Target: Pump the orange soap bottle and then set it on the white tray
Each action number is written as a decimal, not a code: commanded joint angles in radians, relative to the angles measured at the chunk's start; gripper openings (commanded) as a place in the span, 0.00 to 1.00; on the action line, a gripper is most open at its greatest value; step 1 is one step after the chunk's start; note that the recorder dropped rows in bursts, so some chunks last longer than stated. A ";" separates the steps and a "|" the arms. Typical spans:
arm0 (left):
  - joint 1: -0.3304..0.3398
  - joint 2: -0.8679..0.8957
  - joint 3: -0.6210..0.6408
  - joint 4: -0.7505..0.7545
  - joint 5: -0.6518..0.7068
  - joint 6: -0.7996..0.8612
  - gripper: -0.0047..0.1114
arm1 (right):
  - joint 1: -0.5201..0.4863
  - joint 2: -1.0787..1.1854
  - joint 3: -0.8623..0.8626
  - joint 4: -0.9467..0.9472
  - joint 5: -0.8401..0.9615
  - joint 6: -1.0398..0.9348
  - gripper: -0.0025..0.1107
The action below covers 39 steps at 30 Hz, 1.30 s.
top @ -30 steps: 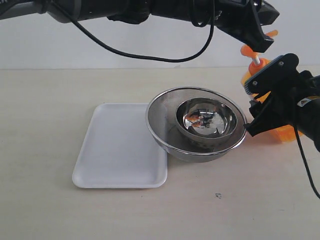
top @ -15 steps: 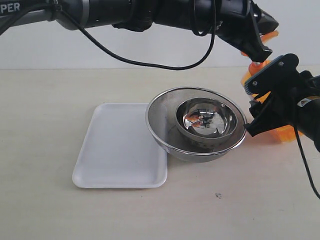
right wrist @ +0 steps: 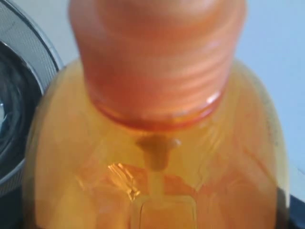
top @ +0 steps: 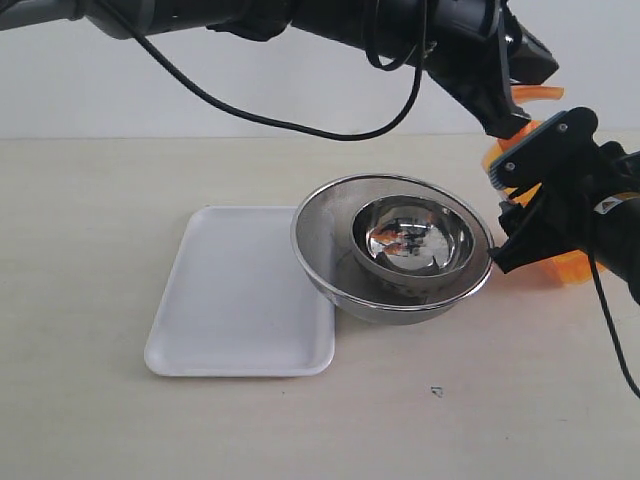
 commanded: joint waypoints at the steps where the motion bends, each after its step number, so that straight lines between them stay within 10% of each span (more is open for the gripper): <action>1: -0.007 -0.010 -0.002 0.063 0.012 -0.051 0.08 | -0.002 0.021 0.018 0.054 0.134 0.039 0.02; 21: -0.033 0.005 -0.002 0.032 0.072 0.017 0.08 | -0.002 0.021 0.018 0.054 0.138 0.039 0.02; 39: -0.026 -0.002 -0.002 0.383 0.118 -0.264 0.08 | -0.002 0.021 0.018 0.054 0.133 0.039 0.02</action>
